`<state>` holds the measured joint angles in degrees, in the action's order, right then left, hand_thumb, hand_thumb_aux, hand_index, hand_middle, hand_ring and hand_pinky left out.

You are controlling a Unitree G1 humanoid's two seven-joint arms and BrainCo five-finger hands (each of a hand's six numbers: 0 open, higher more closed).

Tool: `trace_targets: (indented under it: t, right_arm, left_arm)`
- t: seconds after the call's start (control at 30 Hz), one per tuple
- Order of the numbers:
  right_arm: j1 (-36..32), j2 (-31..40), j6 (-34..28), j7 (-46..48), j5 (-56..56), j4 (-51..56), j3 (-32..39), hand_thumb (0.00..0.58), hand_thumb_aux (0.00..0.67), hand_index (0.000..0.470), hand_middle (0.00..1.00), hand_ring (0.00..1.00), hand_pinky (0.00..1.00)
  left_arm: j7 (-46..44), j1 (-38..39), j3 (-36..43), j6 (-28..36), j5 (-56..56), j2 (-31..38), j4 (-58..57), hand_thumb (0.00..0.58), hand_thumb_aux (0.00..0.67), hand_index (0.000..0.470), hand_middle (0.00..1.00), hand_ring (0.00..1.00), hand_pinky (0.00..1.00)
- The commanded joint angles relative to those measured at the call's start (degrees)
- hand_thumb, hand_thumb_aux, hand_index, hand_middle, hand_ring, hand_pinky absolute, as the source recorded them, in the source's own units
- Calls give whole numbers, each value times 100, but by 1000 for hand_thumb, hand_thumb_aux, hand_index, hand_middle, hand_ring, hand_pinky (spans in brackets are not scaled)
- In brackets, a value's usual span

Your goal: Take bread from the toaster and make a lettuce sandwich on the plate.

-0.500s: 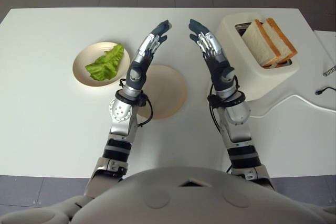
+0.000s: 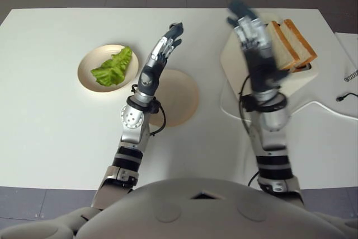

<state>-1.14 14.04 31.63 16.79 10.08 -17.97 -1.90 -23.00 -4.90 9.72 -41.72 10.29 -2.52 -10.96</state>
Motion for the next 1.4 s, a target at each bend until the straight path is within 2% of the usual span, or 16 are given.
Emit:
trace_targets:
  t: [0.03,0.23,0.47,0.5,0.57,0.6,0.63,0.67,0.73,0.83,1.0,1.03,1.07,1.1,1.2,1.4]
  right_arm:
    - [9,712,-286,-18,299,-437,-1117,0,0,0,0,0,0]
    - [-130,1805,-366,-583,-1492,1134,-2382,0,0,0,0,0,0]
    - [-181,2438,-618,-790,-2695,3002,-1762,0,0,0,0,0,0]
    - [-176,2467,-618,-734,-2709,3123,-1654,87,53,37,0,0,0]
    - [-135,2550,-549,-649,-2723,3356,-1485,400,297,208,0,0,0]
    - [-88,2607,-497,-592,-2730,3443,-1397,466,373,262,0,0,0]
    - [-37,2657,-453,-530,-2711,3484,-1329,470,378,265,0,0,0]
    - [13,2705,-423,-463,-2662,3491,-1285,541,497,348,0,0,0]
    - [76,2806,-386,-412,-2558,3497,-1276,580,662,464,0,0,0]
    - [156,2931,-389,-397,-2356,3446,-1367,580,670,470,20,20,20]
    - [75,2893,-486,-441,-2006,3101,-1491,580,670,470,435,435,435]
    - [-9,2876,-524,-517,-1985,3049,-1536,580,670,470,733,733,733]
    - [-107,2840,-542,-625,-1944,3001,-1602,580,670,470,937,937,937]
    - [-229,2789,-558,-751,-1890,2941,-1674,580,670,470,1000,1000,1000]
    - [-623,2565,-475,-1206,-1712,2629,-1907,580,670,470,1000,1000,1000]
    - [-1057,2088,-199,-1766,-1129,1636,-2352,580,670,470,1000,1000,1000]
  left_arm:
    - [-42,-57,20,62,18,16,-33,0,0,0,0,0,0]
    - [-180,-19,43,69,40,92,-74,0,0,0,0,0,0]
    - [-218,-27,35,27,-9,84,-213,0,0,0,0,0,0]
    - [-218,-28,37,10,-35,84,-226,0,0,0,0,0,0]
    - [-222,-17,48,-9,-60,83,-235,0,0,0,0,0,0]
    - [-222,-6,56,-12,-69,82,-233,0,0,0,0,0,0]
    - [-220,0,64,-17,-82,82,-234,0,0,0,0,0,0]
    - [-216,10,73,-23,-99,85,-228,0,0,0,0,0,0]
    - [-207,22,83,-37,-126,91,-222,0,0,0,0,0,0]
    - [-198,26,99,-44,-146,97,-212,0,0,0,0,0,0]
    - [-199,22,93,-52,-154,127,-205,0,0,0,0,0,0]
    - [-189,18,84,-59,-163,128,-212,0,0,0,0,0,0]
    - [-167,12,74,-74,-184,127,-219,0,0,0,0,0,0]
    - [-124,-5,51,-102,-233,132,-237,0,0,0,0,0,0]
    - [246,-159,-169,-29,-567,181,-335,0,0,0,0,0,0]
    - [1917,-731,-1072,1281,-2158,845,-332,0,0,0,0,0,0]
